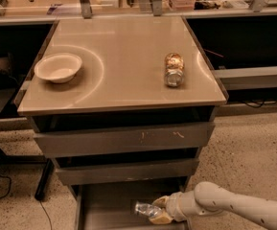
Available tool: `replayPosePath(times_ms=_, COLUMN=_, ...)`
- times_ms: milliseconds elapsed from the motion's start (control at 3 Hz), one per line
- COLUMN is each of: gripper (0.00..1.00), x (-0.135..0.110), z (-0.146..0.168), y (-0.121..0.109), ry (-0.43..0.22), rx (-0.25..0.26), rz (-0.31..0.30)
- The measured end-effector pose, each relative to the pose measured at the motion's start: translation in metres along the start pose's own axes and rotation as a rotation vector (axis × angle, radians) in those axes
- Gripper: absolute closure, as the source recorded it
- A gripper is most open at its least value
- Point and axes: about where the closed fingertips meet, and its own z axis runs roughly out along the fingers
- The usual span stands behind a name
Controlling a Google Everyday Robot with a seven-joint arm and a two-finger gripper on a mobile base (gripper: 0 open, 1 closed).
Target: Pick redbull can from bottom drawer and place on counter
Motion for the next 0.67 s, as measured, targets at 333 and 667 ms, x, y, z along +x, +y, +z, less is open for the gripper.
replayPosePath(times_ms=333, gripper=1.00, x=-0.020, z=-0.037, y=0.028, ry=0.020, rx=0.018, rz=-0.007)
replayPosePath(times_ms=667, gripper=1.00, x=-0.046, z=-0.071, y=0.056, ry=0.035, rx=0.044, rz=-0.036)
